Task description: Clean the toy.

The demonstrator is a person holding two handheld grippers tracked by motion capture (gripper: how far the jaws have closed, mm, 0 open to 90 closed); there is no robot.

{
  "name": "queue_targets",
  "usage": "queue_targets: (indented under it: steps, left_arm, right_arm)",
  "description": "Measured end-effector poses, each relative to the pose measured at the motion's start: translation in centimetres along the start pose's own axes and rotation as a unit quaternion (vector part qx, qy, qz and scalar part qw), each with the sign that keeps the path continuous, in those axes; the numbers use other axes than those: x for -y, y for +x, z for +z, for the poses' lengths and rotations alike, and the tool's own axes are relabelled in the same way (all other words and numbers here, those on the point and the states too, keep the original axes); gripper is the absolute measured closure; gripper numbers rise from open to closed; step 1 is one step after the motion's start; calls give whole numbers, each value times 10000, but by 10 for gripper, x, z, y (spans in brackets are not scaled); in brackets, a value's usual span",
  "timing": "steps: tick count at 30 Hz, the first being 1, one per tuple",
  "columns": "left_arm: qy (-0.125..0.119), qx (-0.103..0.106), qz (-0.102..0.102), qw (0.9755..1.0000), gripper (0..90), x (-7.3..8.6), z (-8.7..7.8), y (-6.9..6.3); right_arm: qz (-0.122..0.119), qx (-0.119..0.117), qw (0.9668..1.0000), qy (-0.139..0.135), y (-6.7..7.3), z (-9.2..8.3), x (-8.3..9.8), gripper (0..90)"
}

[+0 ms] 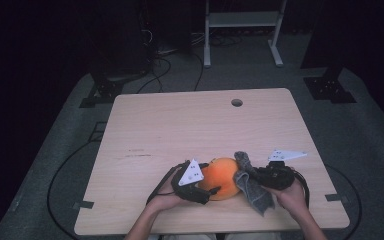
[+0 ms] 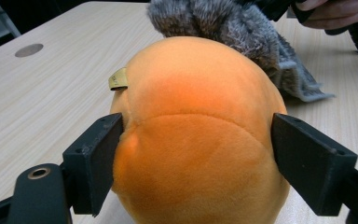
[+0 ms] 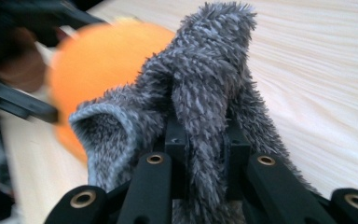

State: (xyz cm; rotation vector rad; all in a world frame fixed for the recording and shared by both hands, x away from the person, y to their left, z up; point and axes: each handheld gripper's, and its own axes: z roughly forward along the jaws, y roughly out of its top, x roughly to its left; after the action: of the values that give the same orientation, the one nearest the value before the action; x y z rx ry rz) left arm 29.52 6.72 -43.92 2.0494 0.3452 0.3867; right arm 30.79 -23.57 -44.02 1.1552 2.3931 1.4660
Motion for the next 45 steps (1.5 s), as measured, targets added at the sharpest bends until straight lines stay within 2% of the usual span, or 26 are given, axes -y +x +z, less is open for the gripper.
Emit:
queue_targets:
  steps: [2,3,4,5,7,9,12,14,15,16,17,19,21,23,24,26,28,29,30,31,33,37,39,41,44,45]
  left_arm:
    - [15,-14,38,10000,188,-1,1,-1]
    - [25,-20,66,10000,188,-2,1,-1]
    - [17,-29,61,10000,188,-2,2,-1]
    - [1,-28,69,10000,187,-3,3,-2]
    - [-2,12,61,10000,174,-5,2,-1]
    - [-81,116,-106,9998,142,-8,-3,4]
    - [-140,107,-481,9987,95,-8,-8,10]
    - [68,184,-587,9981,88,-4,-3,12]
    - [221,367,-681,9968,93,-1,1,12]
    - [321,476,-675,9961,137,0,4,11]
    - [299,446,-587,9968,152,1,7,9]
    - [216,344,-498,9979,242,-1,6,6]
    - [183,222,-466,9985,301,-4,4,6]
    - [142,171,-501,9985,328,-8,5,4]
    - [124,156,-486,9986,333,-9,6,3]
    - [104,131,-381,9991,338,-14,7,-2]
    - [140,91,-188,9997,341,-20,9,-11]
    - [201,31,-20,9998,342,-23,10,-15]
    - [252,-1,41,9997,344,-23,10,-16]
    - [303,-36,69,9995,347,-22,10,-17]
    - [269,-6,-27,9996,352,-18,10,-15]
    - [261,35,-102,9996,353,-15,10,-11]
    - [275,106,-119,9995,351,-14,10,-9]
    - [272,206,-130,9993,330,-12,9,-7]
    - [189,293,-361,9987,269,-13,9,-4]
    - [180,270,-322,9990,270,-13,9,-4]
  right_arm:
    - [-76,38,10000,-42,2,-5,-2,765]
    - [-178,-16,9997,-185,7,-9,-5,765]
    - [-330,-207,9986,-351,15,-12,-11,765]
    - [-437,-305,9978,-398,20,-13,-14,764]
    - [-773,-208,9966,-176,31,-6,-16,765]
    - [-907,-88,9958,15,32,2,-12,767]
    - [-749,-129,9971,18,23,-1,-9,767]
    - [-692,-110,9975,33,19,-4,-7,766]
    - [-684,-117,9976,29,17,-5,-6,766]
    - [-649,-43,9979,45,15,-6,-5,766]
    - [-612,22,9981,60,14,-7,-6,765]
    - [-635,124,9979,94,15,-9,-9,766]
    - [-747,197,9970,25,20,-16,-15,767]
    - [-947,121,9954,-57,29,-23,-22,769]
    - [-1187,-23,9929,-52,41,-28,-29,770]
    - [-1482,-116,9889,-53,59,-30,-36,770]
    - [-1768,-211,9840,20,77,-25,-41,770]
    - [-1869,-185,9822,78,82,-21,-42,769]
    - [-1987,-47,9798,211,87,-15,-42,770]
    - [-1996,13,9795,263,86,-12,-41,770]
    - [-1852,-15,9824,257,80,-9,-38,771]
    - [-1634,160,9861,251,62,-16,-32,771]
    - [-1439,208,9890,257,49,-19,-27,771]
    - [-1215,123,9922,255,38,-19,-23,771]
    - [-1203,160,9922,291,37,-19,-22,772]
    - [-1200,176,9922,275,39,-20,-23,772]
